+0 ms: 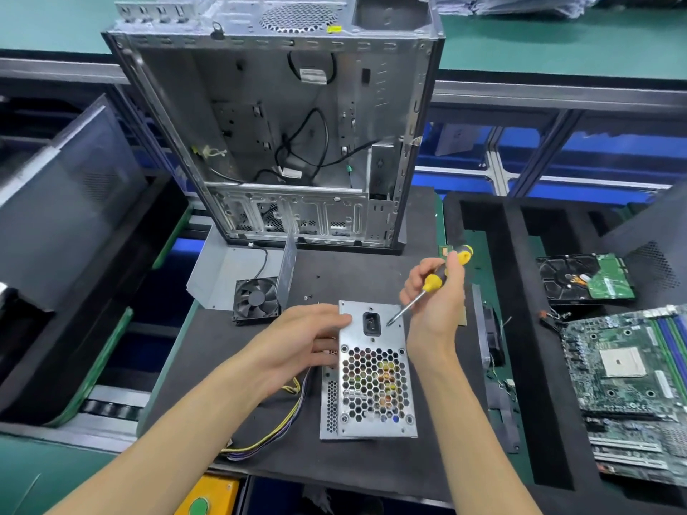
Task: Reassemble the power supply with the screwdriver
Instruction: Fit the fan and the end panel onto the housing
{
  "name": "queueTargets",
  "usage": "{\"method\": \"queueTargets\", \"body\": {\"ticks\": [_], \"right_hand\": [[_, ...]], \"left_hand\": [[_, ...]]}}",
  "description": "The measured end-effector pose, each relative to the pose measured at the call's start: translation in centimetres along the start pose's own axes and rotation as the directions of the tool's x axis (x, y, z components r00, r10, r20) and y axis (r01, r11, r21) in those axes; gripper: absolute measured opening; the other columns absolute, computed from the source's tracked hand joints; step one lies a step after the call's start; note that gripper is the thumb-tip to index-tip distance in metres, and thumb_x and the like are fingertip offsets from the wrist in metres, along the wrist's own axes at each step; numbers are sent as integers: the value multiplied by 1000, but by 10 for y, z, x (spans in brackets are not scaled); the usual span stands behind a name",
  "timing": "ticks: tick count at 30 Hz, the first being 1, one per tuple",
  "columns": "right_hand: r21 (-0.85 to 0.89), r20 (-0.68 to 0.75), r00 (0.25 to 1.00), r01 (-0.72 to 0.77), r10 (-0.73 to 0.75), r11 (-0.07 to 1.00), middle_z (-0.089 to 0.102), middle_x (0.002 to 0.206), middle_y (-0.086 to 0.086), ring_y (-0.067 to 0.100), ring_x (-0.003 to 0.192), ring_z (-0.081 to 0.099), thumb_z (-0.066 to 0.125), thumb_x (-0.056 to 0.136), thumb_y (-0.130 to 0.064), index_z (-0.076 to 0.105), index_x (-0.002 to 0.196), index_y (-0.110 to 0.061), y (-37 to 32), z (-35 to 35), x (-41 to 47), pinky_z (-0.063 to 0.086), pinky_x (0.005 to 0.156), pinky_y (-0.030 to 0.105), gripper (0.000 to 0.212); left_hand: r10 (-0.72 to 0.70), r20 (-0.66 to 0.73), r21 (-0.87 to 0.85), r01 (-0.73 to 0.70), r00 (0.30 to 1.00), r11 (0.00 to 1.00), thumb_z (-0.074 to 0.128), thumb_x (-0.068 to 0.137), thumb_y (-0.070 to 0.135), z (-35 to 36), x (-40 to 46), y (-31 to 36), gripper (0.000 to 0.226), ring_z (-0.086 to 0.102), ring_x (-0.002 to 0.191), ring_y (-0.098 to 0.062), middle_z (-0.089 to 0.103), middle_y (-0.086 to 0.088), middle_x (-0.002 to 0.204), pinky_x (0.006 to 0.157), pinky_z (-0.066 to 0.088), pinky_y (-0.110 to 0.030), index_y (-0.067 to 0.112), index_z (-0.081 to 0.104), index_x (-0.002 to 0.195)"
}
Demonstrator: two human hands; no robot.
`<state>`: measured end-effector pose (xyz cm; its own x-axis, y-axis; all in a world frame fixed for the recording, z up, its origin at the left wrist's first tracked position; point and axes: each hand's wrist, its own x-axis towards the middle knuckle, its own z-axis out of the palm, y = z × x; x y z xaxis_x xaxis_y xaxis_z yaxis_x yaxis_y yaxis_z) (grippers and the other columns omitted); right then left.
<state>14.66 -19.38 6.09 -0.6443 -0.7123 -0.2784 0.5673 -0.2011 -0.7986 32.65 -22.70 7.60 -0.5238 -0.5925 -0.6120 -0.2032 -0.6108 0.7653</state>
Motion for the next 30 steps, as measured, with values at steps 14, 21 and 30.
{"method": "queueTargets", "body": {"ticks": [14, 21, 30], "right_hand": [[78, 88, 961, -270, 263, 960, 33, 55, -3, 8, 42, 23, 49, 105, -43, 52, 76, -20, 9, 6, 21, 17, 35, 20, 37], [-3, 78, 943, -326, 325, 945, 46, 58, -1, 11, 43, 34, 49, 105, -40, 55, 80, -19, 7, 11, 29, 22, 36, 21, 33], [33, 125, 906, -410, 404, 911, 48, 61, 2, 14, 43, 38, 43, 105, -37, 56, 81, -17, 18, 19, 53, 23, 39, 19, 34]], "left_hand": [[347, -298, 555, -135, 889, 821, 58, 99, 8, -45, 46, 28, 11, 73, 69, -20, 75, -4, 71, 71, 63, -34, 11, 69, 97], [422, -197, 917, 15, 885, 398, 54, 90, 1, -42, 116, 27, 22, 65, 102, -30, 72, -9, 98, 90, 53, -40, 9, 65, 107], [448, -162, 987, 148, 879, 66, 51, 91, -5, -35, 139, 30, 16, 65, 103, -40, 67, -23, 110, 76, 48, -42, -2, 62, 102]]}}
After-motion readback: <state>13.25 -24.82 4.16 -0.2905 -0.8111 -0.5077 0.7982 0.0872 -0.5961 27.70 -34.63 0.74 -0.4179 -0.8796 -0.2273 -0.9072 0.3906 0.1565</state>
